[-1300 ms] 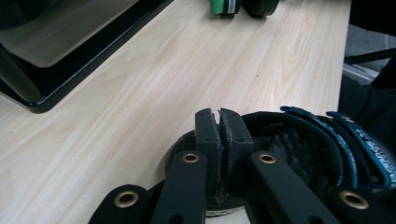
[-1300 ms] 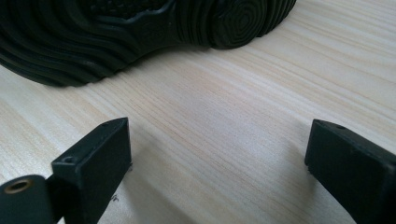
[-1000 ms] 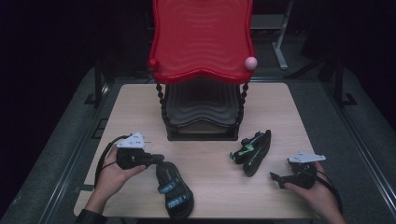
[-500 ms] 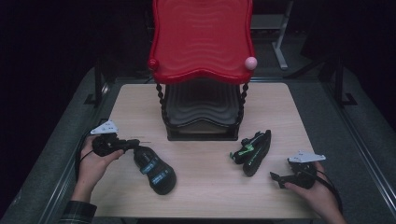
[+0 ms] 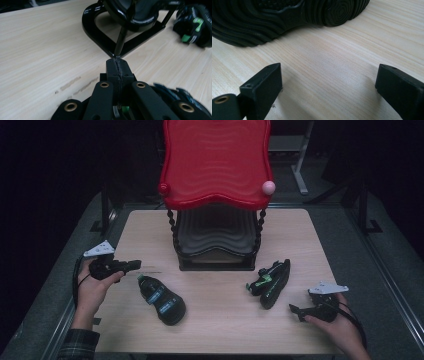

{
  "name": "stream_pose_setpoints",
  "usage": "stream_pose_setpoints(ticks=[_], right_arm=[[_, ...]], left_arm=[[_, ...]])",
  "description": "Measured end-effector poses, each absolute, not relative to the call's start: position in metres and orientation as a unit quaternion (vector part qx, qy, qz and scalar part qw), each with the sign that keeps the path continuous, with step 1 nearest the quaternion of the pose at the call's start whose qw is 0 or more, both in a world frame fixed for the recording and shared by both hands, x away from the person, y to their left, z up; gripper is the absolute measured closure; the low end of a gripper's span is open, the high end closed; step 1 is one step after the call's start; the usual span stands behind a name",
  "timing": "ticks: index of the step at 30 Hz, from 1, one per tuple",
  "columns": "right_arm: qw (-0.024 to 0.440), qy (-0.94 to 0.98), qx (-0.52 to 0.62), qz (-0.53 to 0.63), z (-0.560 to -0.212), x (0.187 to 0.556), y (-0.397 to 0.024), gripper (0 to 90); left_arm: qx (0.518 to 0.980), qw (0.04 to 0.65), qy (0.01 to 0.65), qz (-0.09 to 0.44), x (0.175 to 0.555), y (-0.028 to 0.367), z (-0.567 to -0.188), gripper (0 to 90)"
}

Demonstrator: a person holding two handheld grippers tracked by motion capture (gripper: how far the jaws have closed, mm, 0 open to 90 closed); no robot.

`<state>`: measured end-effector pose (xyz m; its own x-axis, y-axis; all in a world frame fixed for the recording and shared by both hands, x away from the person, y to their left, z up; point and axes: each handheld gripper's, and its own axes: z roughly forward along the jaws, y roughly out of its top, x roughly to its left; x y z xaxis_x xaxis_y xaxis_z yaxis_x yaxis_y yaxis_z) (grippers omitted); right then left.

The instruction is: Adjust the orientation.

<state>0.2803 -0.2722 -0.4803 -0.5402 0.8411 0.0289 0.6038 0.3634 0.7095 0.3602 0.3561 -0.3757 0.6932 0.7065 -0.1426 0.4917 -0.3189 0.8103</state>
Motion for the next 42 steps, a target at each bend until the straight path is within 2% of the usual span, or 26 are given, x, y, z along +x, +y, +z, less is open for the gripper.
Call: stream_pose_setpoints(ticks=[9,20,42], right_arm=[[0.173,0.807,0.448,0.344,-0.48,0.281,-0.272,6.4],[0.173,0.807,0.448,0.344,-0.48,0.281,-0.272,6.4],[0.172,0.807,0.447,0.344,-0.48,0.281,-0.273,6.4]], left_arm=[[0.823,0.418,0.378,0.074,0.388,0.345,-0.414,90.0],[0.838,0.388,0.382,0.035,0.395,0.342,-0.44,90.0],[0.85,0.364,0.378,0.048,0.373,0.359,-0.435,90.0]])
